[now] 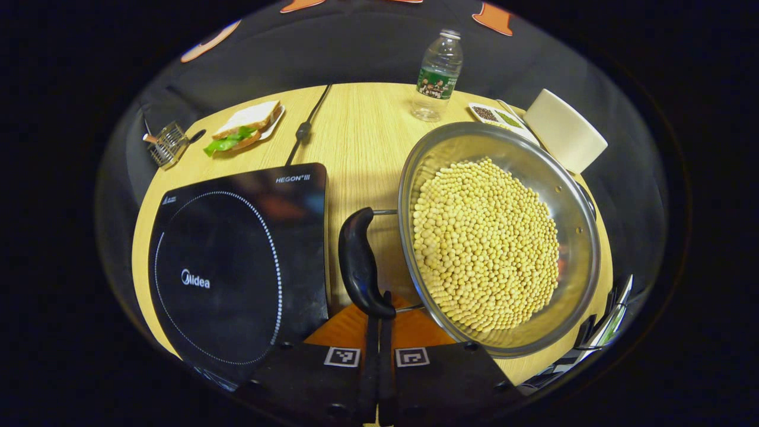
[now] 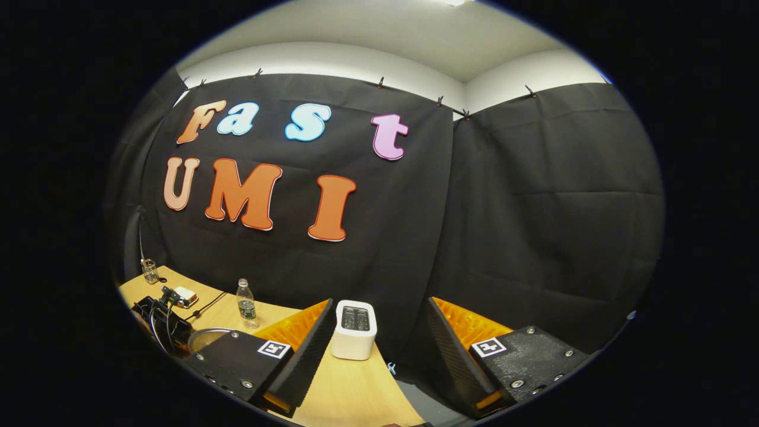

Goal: First push the handle of the pot to place it horizontally, then grasp the pot with both hands and set it on the induction cooktop.

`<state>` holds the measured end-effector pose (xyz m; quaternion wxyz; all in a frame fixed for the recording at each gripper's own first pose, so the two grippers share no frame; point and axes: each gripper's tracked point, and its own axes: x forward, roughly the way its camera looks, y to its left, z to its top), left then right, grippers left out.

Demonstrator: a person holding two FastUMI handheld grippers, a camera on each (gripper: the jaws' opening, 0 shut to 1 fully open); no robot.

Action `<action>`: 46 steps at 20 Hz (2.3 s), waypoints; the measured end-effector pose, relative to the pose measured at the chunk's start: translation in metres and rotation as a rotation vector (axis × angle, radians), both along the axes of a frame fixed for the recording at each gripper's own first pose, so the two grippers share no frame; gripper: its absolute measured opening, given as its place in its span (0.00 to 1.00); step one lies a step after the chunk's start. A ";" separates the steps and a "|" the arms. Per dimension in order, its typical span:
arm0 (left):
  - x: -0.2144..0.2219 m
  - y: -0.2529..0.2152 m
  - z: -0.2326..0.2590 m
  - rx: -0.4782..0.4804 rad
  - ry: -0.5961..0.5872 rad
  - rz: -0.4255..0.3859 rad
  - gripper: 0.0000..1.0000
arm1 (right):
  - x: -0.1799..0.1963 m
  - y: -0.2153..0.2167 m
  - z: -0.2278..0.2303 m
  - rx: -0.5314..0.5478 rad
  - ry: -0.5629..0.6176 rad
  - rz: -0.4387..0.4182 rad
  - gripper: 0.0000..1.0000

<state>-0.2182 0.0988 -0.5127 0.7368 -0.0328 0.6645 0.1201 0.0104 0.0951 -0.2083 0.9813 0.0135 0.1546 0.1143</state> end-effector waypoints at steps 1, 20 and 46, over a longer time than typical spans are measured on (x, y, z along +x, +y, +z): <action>0.004 0.001 0.002 0.001 -0.003 -0.009 0.08 | 0.000 0.008 -0.006 0.007 0.017 0.011 0.95; 0.047 0.008 0.070 -0.085 -0.262 -0.009 0.58 | -0.035 0.209 -0.201 0.070 0.577 0.344 0.96; 0.080 0.008 -0.027 -0.021 -0.185 0.020 0.72 | -0.062 0.220 -0.351 -0.110 0.962 0.314 0.77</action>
